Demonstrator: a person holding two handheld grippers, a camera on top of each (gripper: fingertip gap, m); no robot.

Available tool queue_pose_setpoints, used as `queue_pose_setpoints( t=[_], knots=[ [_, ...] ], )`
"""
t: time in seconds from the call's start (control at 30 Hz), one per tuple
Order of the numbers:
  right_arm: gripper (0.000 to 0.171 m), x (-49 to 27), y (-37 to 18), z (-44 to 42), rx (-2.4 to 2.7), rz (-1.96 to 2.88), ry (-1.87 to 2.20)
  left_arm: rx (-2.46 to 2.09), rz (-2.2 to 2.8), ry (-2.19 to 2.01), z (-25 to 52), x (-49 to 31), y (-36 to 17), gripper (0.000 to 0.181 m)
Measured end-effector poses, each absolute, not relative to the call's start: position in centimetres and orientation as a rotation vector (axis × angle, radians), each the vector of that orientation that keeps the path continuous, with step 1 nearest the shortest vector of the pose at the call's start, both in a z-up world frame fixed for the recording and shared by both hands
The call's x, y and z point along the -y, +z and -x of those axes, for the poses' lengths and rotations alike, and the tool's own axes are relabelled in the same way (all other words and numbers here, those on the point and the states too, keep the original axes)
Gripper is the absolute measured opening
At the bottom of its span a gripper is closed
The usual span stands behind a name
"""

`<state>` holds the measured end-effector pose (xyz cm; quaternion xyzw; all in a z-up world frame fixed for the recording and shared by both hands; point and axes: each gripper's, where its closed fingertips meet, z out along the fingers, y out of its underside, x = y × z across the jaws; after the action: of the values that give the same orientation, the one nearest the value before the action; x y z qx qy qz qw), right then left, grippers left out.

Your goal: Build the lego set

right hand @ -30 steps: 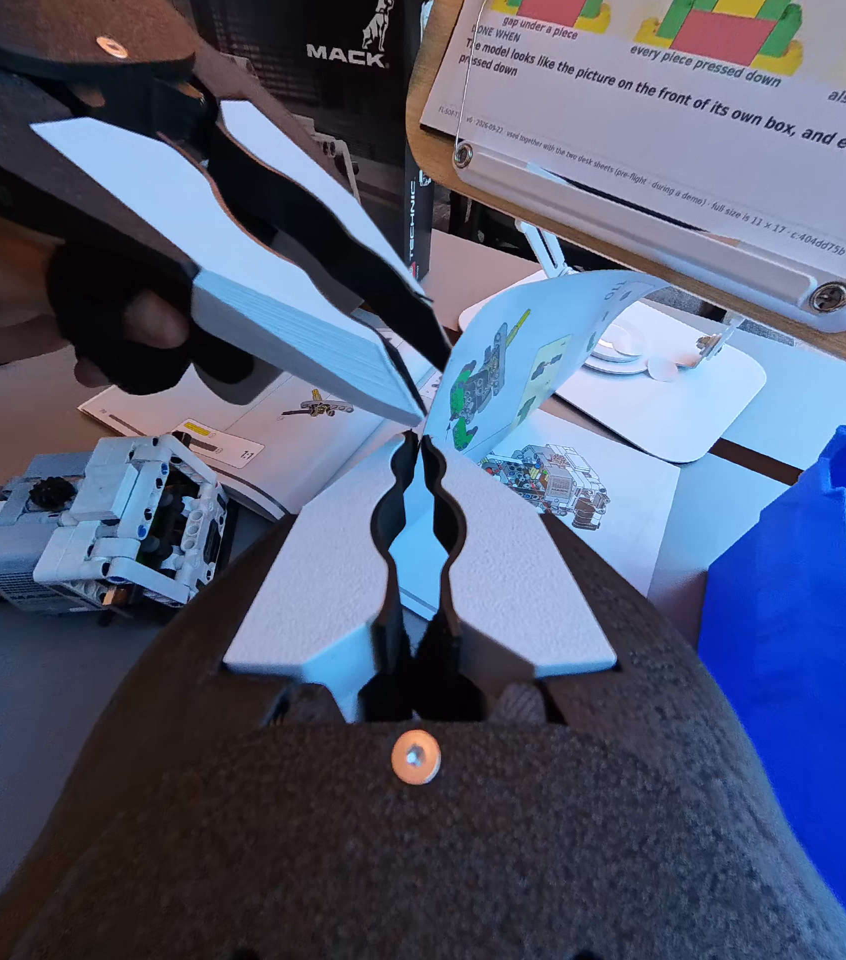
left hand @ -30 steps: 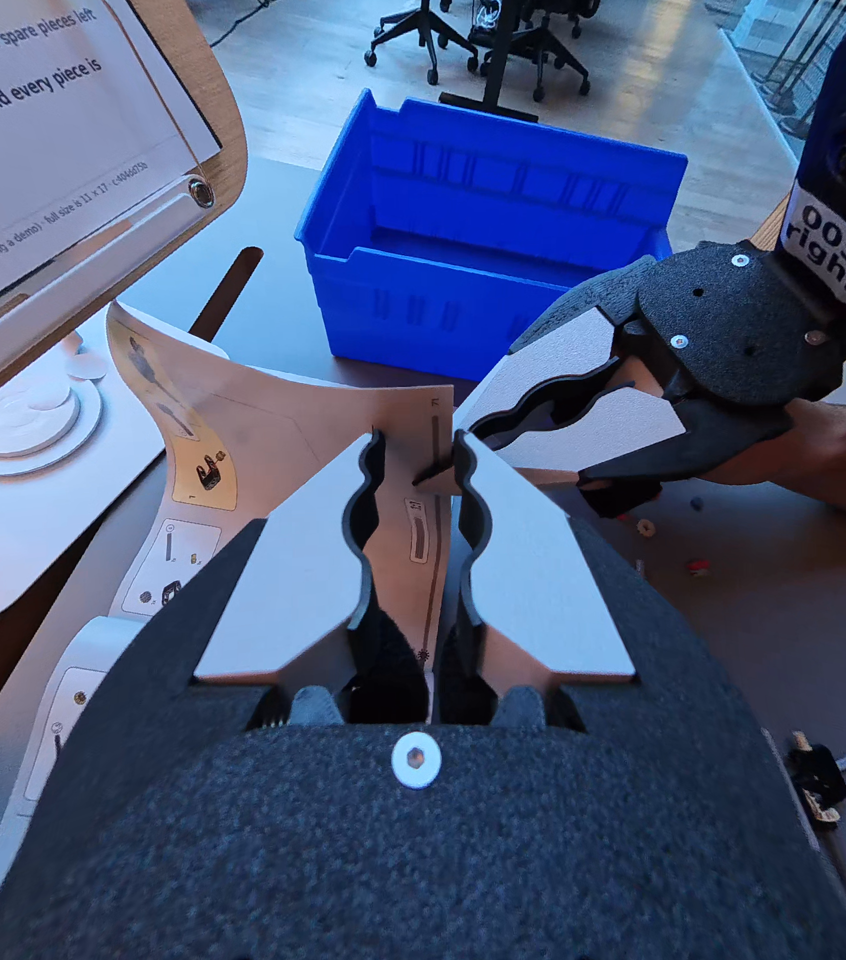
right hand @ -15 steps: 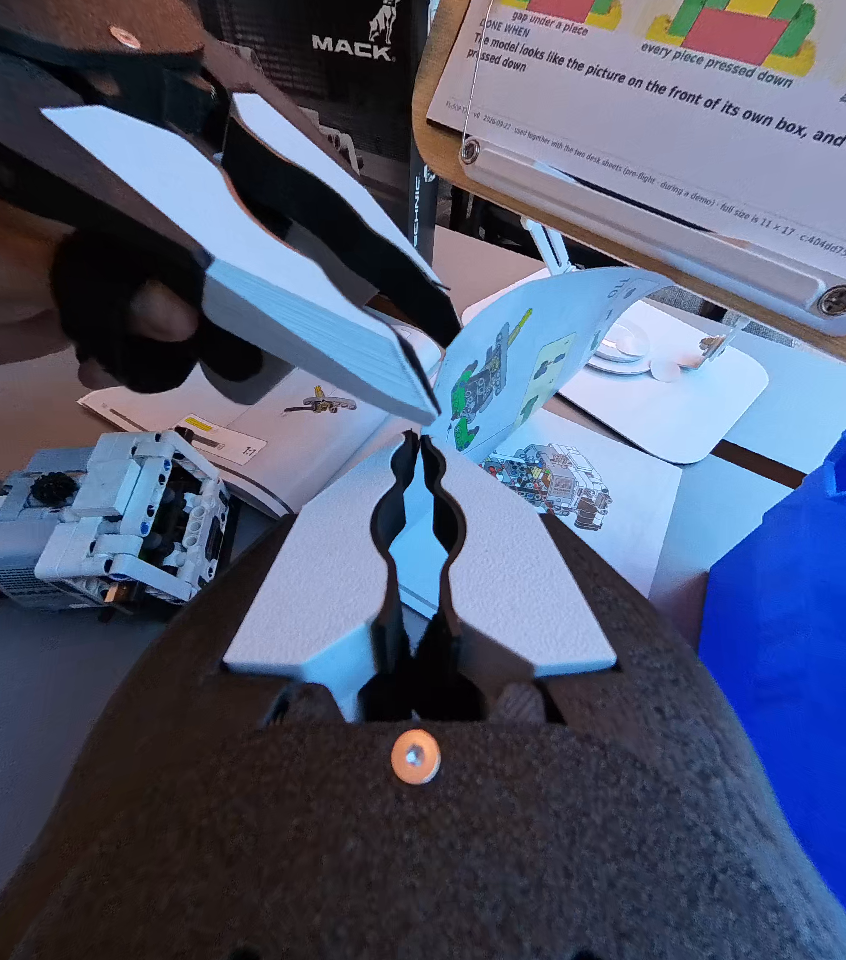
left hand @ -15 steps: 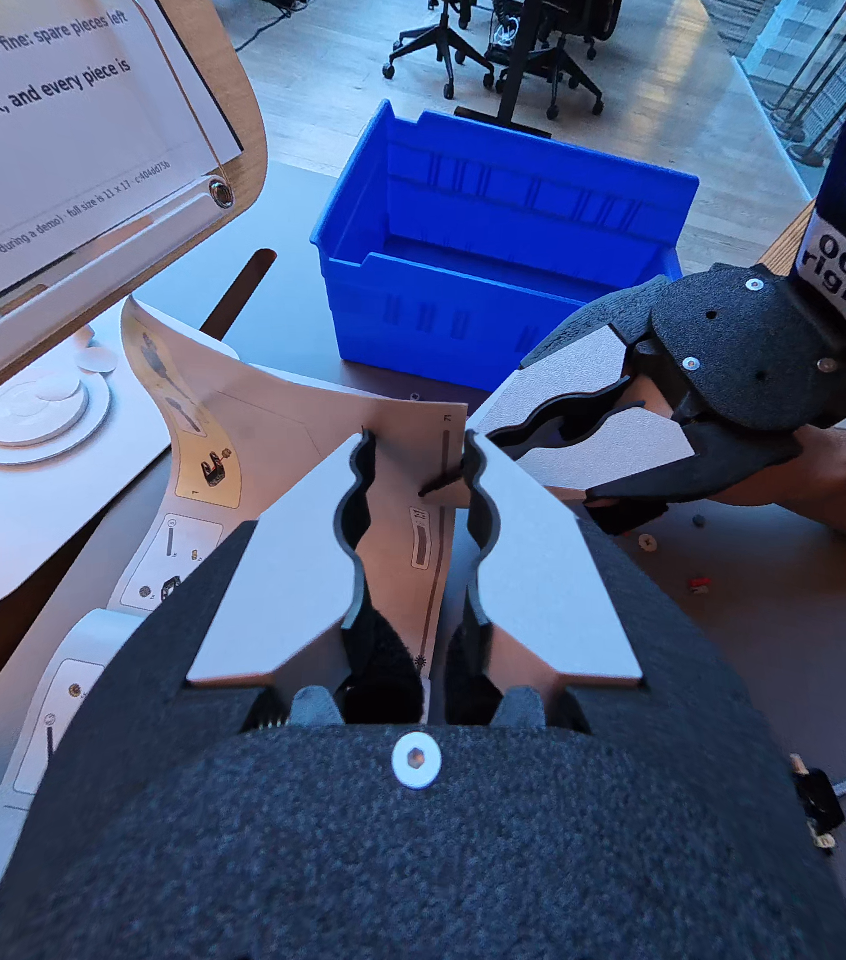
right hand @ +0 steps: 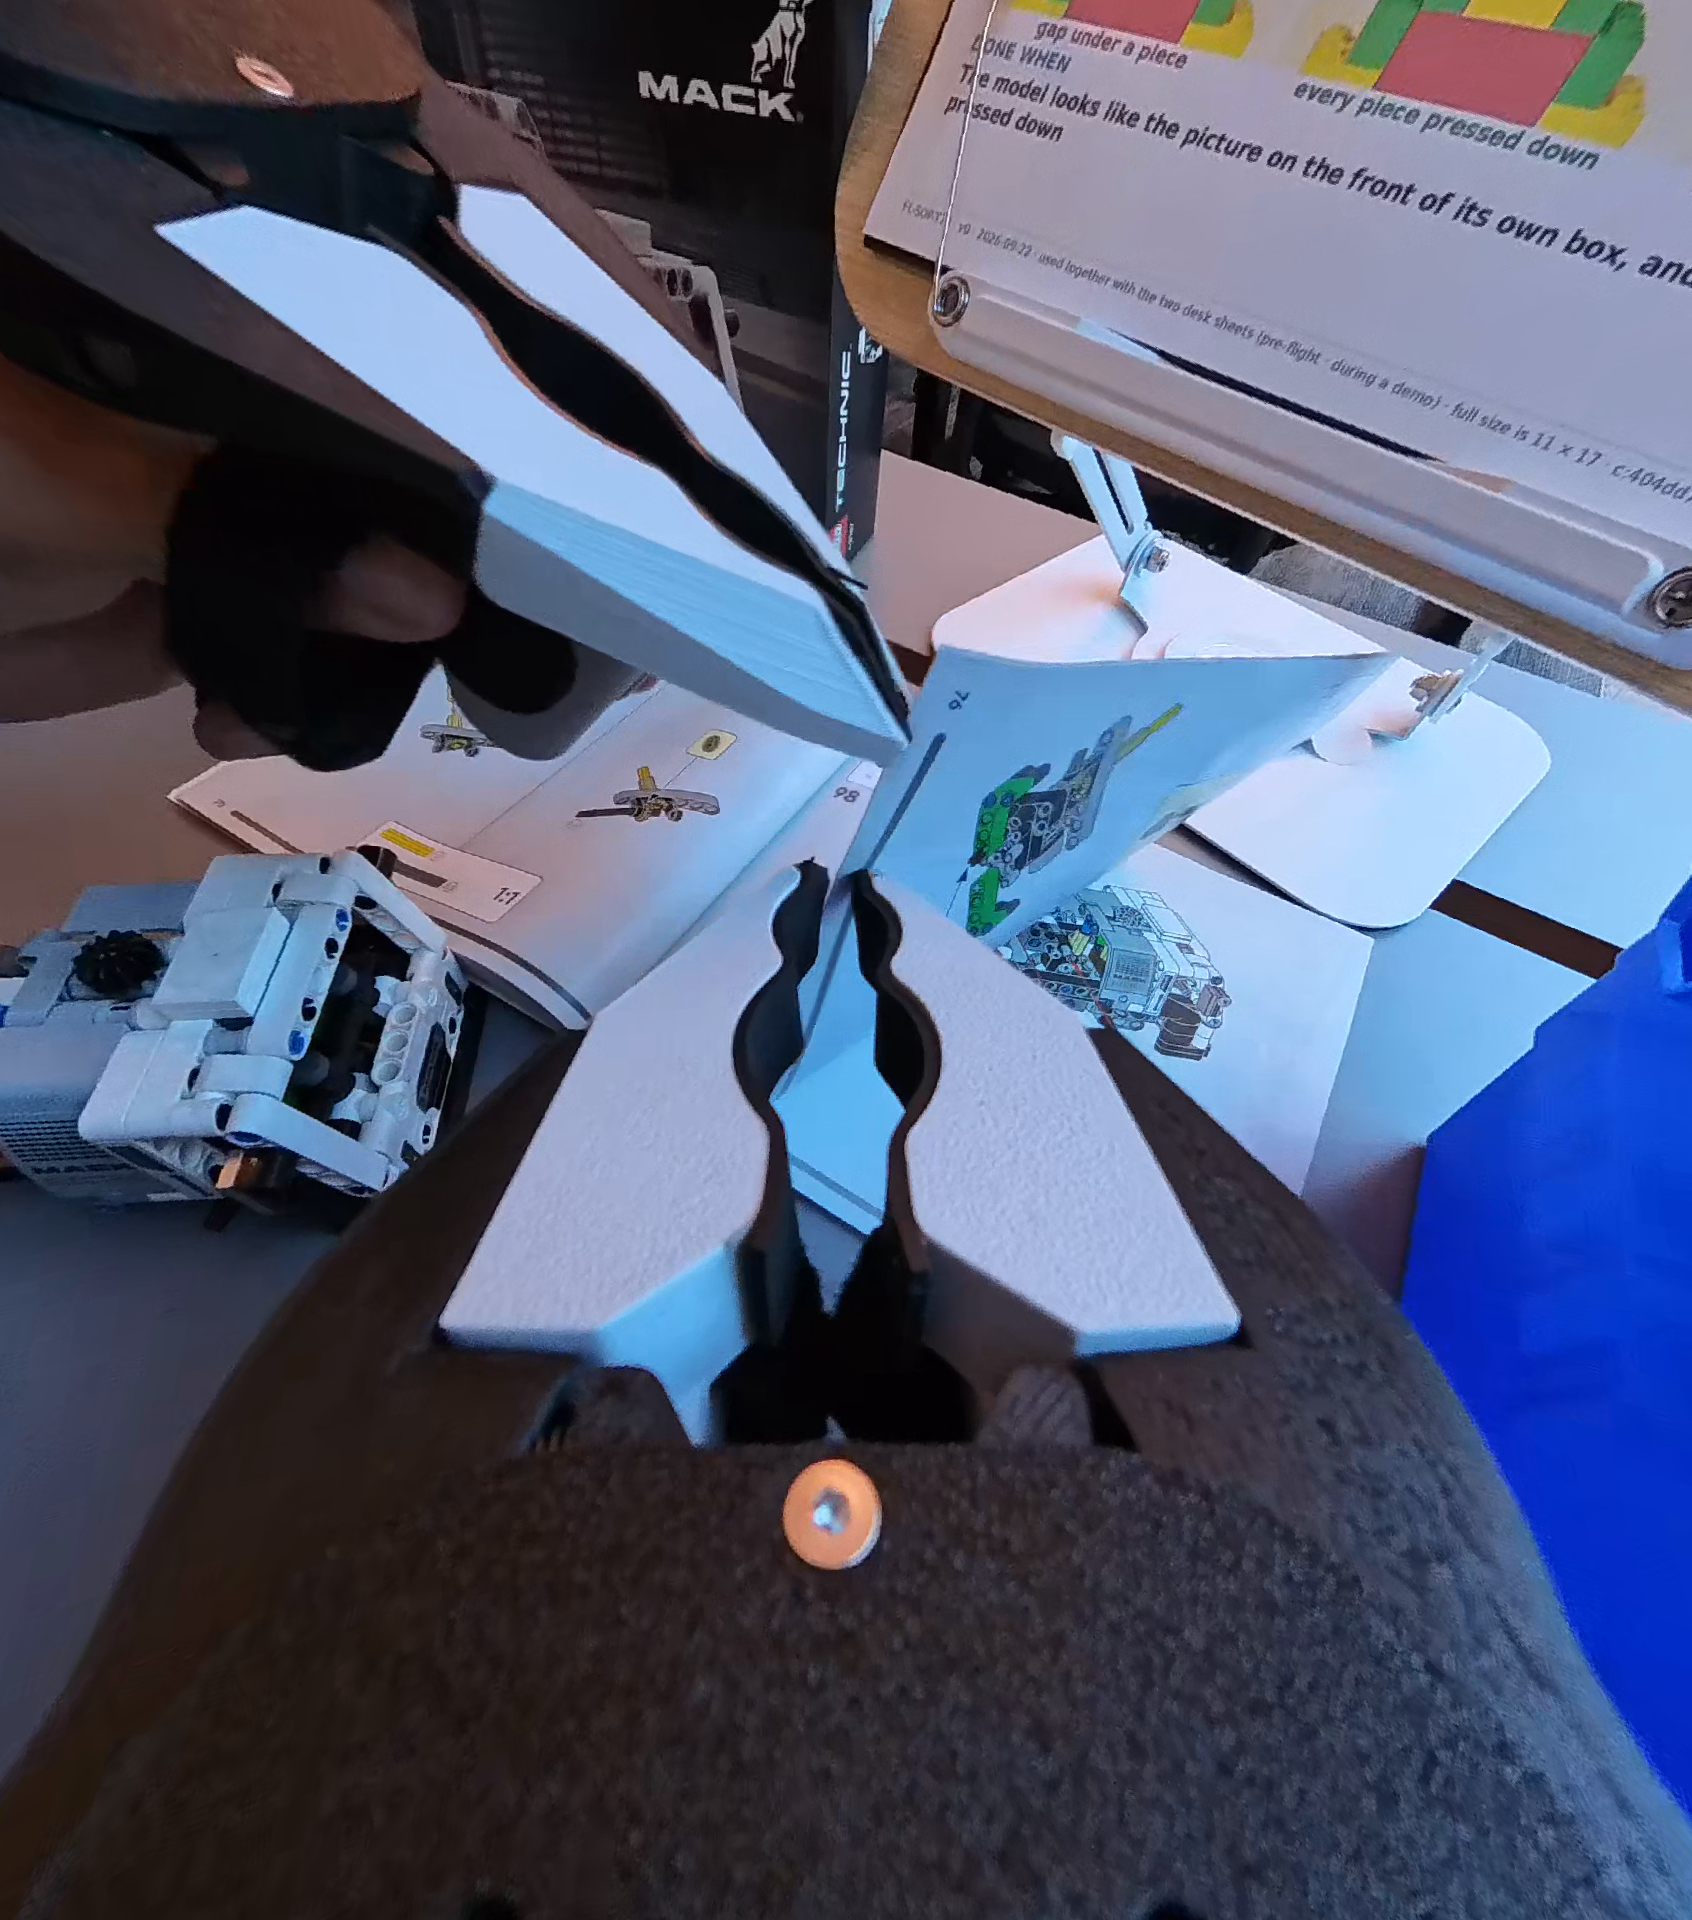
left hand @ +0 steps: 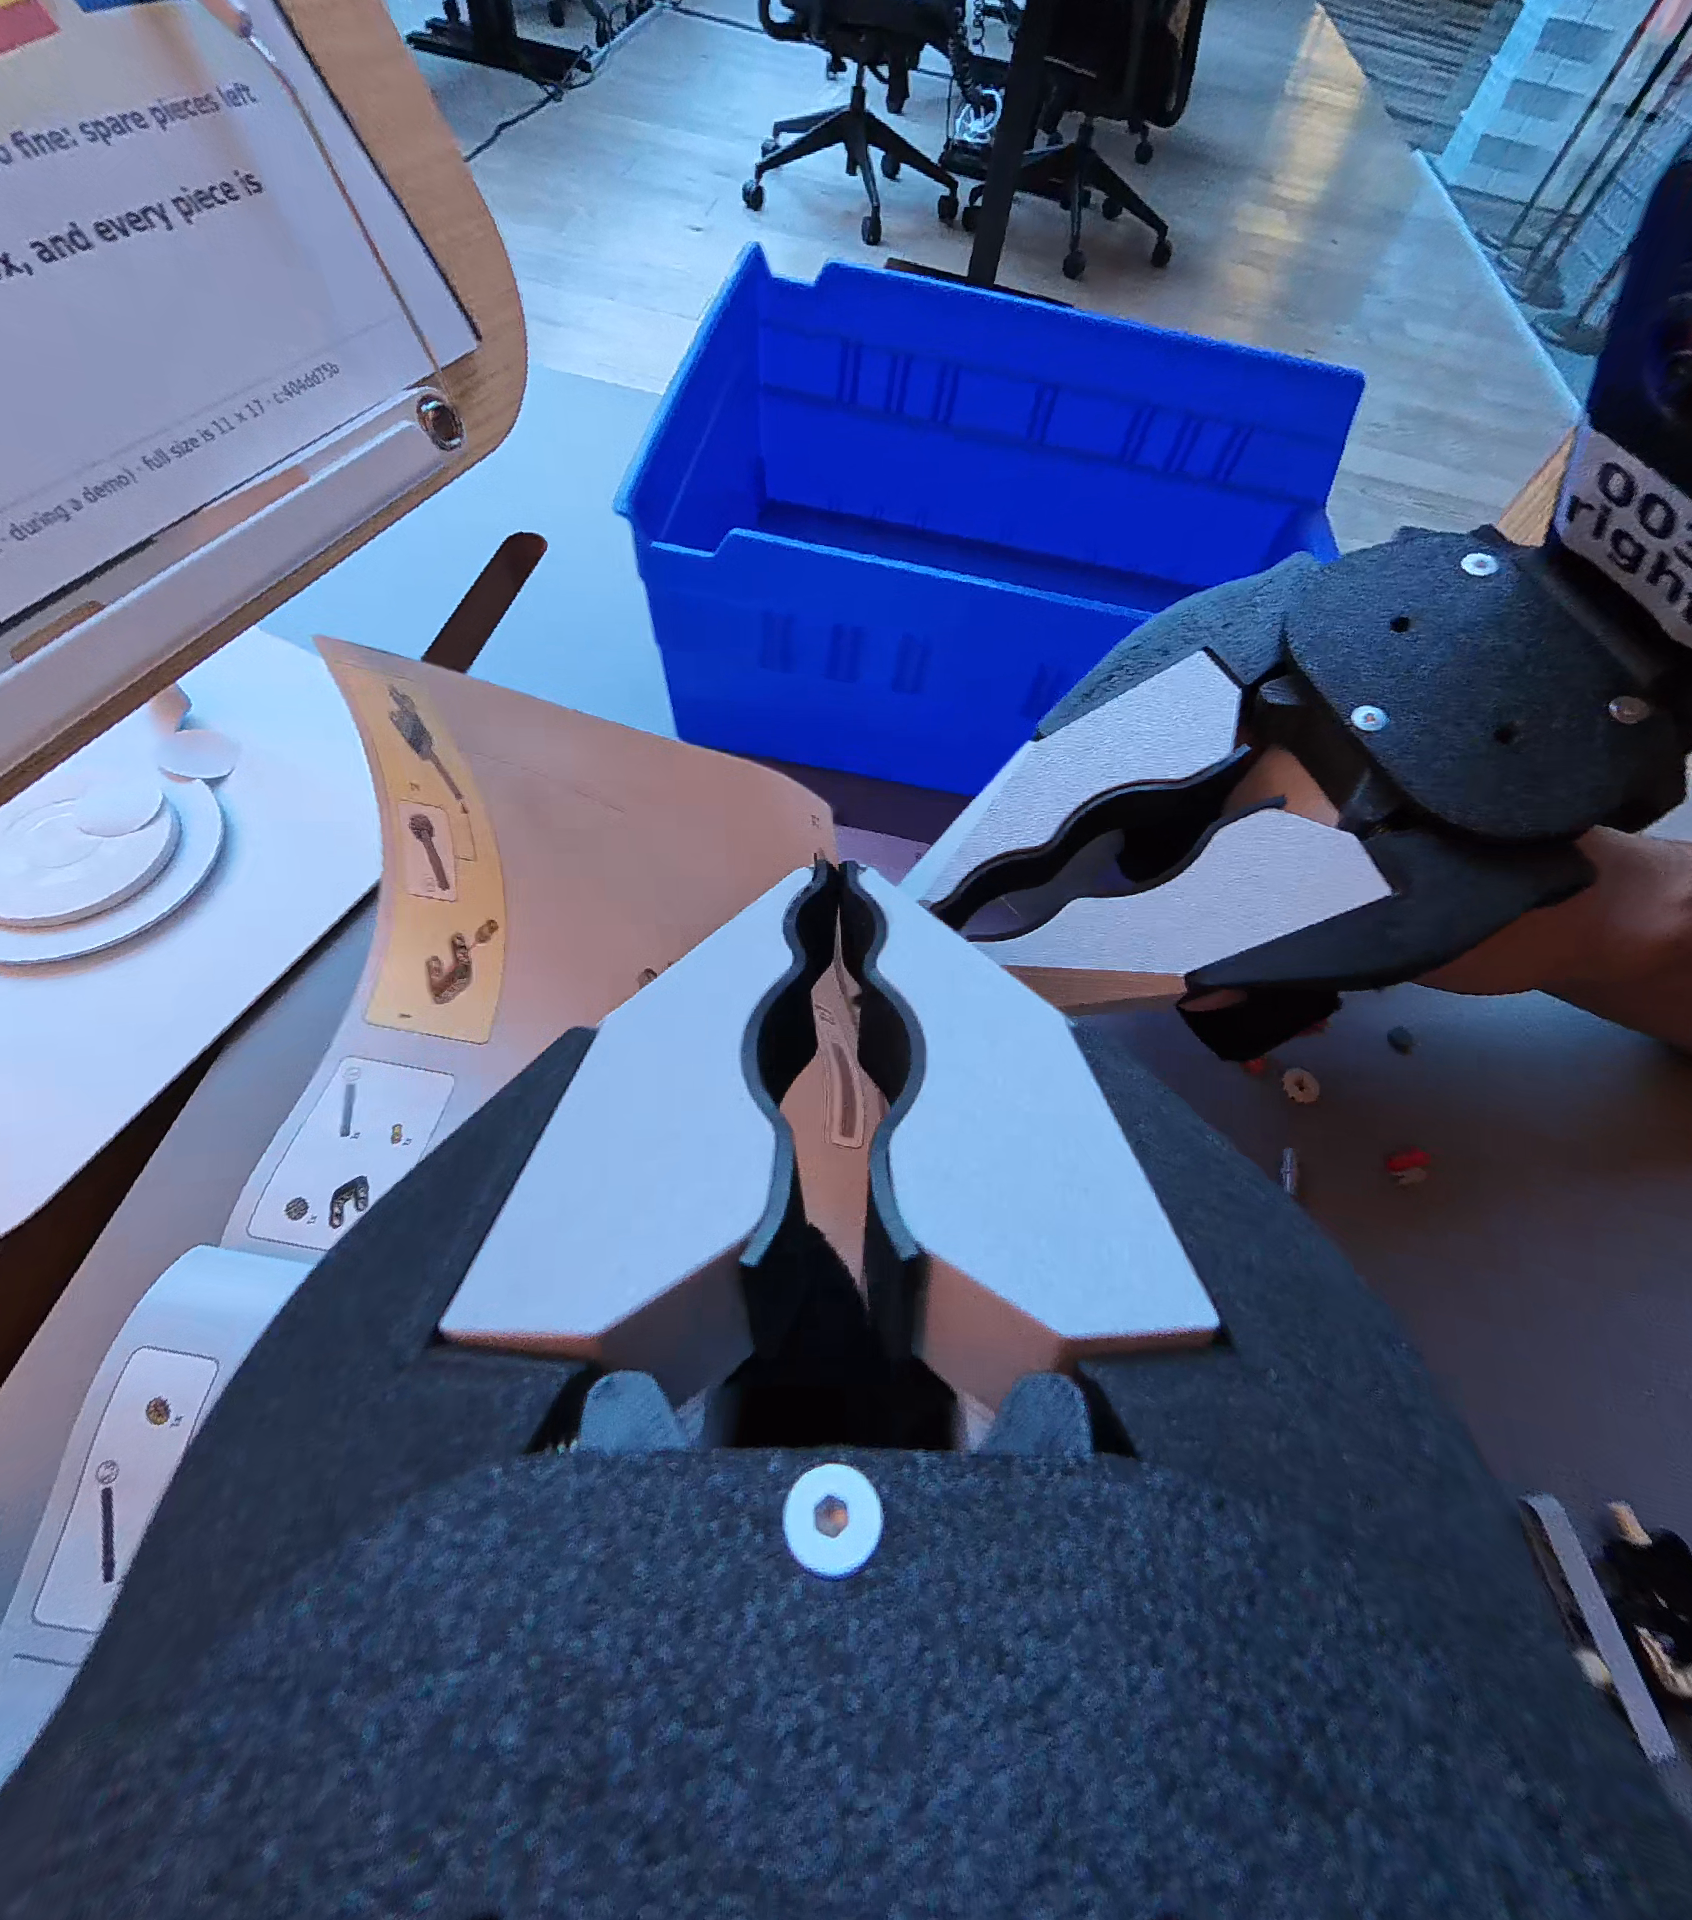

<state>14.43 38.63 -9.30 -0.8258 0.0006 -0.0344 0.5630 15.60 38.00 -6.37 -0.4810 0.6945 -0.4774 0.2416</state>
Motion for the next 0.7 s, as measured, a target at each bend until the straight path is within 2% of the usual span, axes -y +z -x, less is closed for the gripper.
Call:
queue_pose_setpoints(
  t=[0.1, 0.23, 0.27, 0.4, 0.43, 0.5, 0.57, 0.7],
  knots=[
    [0.003, -38.6, -9.6, -14.7, -0.014, 1.954, -0.079, -1.893, 1.358, -1.315, -15.8, -38.3, -6.8, 0.000],
    [0.021, -37.9, -8.6, -14.4, -0.043, 1.923, -0.036, -1.873, 1.446, -1.441, -15.7, -38.3, -6.9, 0.000],
    [0.028, -37.7, -8.1, -14.7, -0.086, 1.896, -0.010, -1.866, 1.458, -1.478, -15.6, -38.3, -6.8, 0.000],
    [0.073, -38.0, -6.8, -14.1, -0.220, 1.812, 0.287, -1.859, 1.407, -1.557, -14.4, -39.0, -6.2, 0.000],
    [0.075, -38.3, -6.6, -13.3, -0.225, 1.794, 0.369, -1.869, 1.378, -1.571, -13.8, -39.2, -6.1, 0.000],
    [0.076, -39.3, -6.3, -12.3, -0.202, 1.753, 0.418, -1.888, 1.338, -1.627, -12.3, -39.3, -5.7, 0.000],
    [0.073, -40.3, -6.8, -12.4, -0.103, 1.801, 0.303, -1.908, 1.348, -1.652, -10.8, -39.6, -5.9, 0.000],
    [0.043, -42.1, -8.8, -10.8, 0.156, 1.929, 0.224, -1.897, 1.373, -1.641, -9.1, -40.4, -6.3, 0.000]
  ],
)
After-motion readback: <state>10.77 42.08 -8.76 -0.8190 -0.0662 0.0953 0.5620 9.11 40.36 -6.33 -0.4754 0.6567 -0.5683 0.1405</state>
